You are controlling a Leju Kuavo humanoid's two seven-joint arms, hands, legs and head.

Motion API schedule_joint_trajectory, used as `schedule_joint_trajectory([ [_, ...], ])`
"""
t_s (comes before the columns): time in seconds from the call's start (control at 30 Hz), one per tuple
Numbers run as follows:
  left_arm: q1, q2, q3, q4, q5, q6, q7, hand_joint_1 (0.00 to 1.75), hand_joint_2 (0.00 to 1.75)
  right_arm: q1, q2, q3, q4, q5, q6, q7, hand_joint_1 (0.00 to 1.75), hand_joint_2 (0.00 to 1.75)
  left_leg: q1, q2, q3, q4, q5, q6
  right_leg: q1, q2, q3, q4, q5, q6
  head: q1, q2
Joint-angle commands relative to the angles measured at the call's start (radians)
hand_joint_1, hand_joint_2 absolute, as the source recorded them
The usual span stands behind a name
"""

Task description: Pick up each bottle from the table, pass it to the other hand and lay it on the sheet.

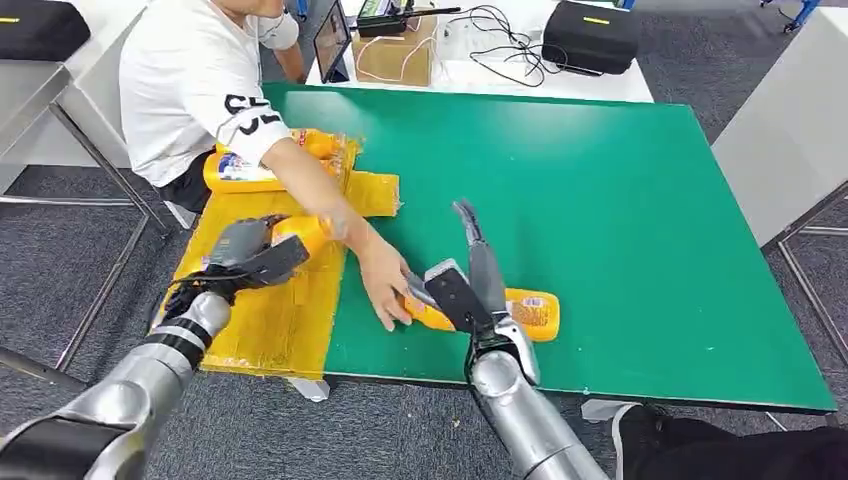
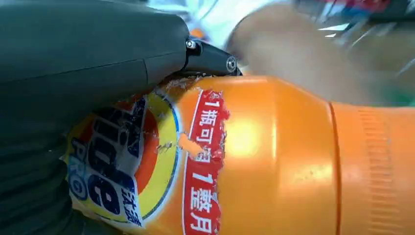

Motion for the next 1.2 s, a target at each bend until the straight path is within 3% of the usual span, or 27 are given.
schedule_joint_trajectory([
  [0.03, -0.061, 0.107, -0.148, 0.194, -0.101, -0.058, 0.011, 1.75, 1.75, -0.029, -0.029, -0.007, -0.008, -0.015, 0.014, -0.016, 0.0, 1.75, 0.0, 0.0, 0.003, -0.001, -0.001, -0.001, 0.0, 0.0, 0.002, 0.0, -0.001, -0.001, 0.0, 0.0],
  [0.2, -0.062, 0.168, -0.247, 0.222, -0.243, -0.094, 0.036, 1.75, 1.75, -0.043, -0.045, 0.022, 0.005, -0.004, 0.034, -0.014, 0.0, 1.75, 0.0, 0.004, 0.004, 0.0, -0.002, -0.001, 0.0, 0.003, 0.003, 0.002, -0.001, -0.001, 0.0, 0.0],
  [0.57, -0.018, 0.164, -0.243, 0.218, -0.263, -0.085, 0.03, 1.75, 1.75, -0.034, -0.07, 0.089, 0.047, 0.095, 0.057, 0.054, 0.0, 1.75, 0.001, 0.004, 0.013, -0.002, -0.004, -0.002, 0.002, 0.003, 0.011, 0.0, -0.002, -0.003, 0.0, 0.0],
  [0.7, 0.02, 0.151, -0.219, 0.21, -0.254, -0.056, 0.019, 1.75, 1.75, -0.027, -0.093, 0.118, 0.081, 0.194, 0.04, 0.114, 0.0, 1.75, 0.0, 0.004, 0.013, -0.004, -0.002, -0.001, 0.0, 0.004, 0.01, 0.0, -0.001, -0.002, 0.0, 0.0],
  [1.0, 0.018, 0.149, -0.218, 0.21, -0.255, -0.058, 0.022, 1.75, 1.75, -0.031, -0.094, 0.116, 0.083, 0.194, 0.043, 0.114, 0.0, 1.75, -0.001, 0.002, 0.011, -0.003, -0.001, -0.001, -0.001, 0.002, 0.009, 0.001, -0.001, -0.001, 0.0, 0.0],
  [1.07, 0.032, 0.134, -0.177, 0.204, -0.229, -0.046, -0.003, 1.75, 1.75, -0.039, -0.104, 0.126, 0.109, 0.248, 0.06, 0.155, 0.0, 1.75, -0.001, 0.003, 0.012, -0.003, -0.001, -0.001, -0.001, 0.003, 0.01, 0.001, -0.001, -0.001, 0.0, 0.0],
  [1.1, 0.044, 0.123, -0.175, 0.2, -0.235, -0.024, 0.003, 0.35, 1.75, -0.048, -0.115, 0.13, 0.135, 0.273, 0.072, 0.177, 0.0, 1.75, -0.001, 0.003, 0.014, -0.004, -0.002, -0.001, 0.0, 0.003, 0.012, 0.0, -0.001, -0.002, 0.0, 0.0],
  [1.13, 0.051, 0.115, -0.17, 0.2, -0.232, -0.018, 0.002, 0.0, 1.75, -0.056, -0.123, 0.136, 0.159, 0.295, 0.079, 0.196, 0.0, 1.75, -0.001, 0.002, 0.014, -0.004, -0.001, -0.001, -0.001, 0.002, 0.012, 0.0, -0.001, -0.001, 0.0, 0.0],
  [1.2, 0.064, 0.1, -0.144, 0.198, -0.21, -0.02, -0.02, 0.0, 1.75, -0.074, -0.14, 0.137, 0.208, 0.329, 0.094, 0.211, 0.0, 1.75, 0.0, 0.002, 0.016, -0.005, -0.002, -0.001, 0.0, 0.002, 0.015, -0.002, -0.001, -0.002, 0.0, 0.0],
])
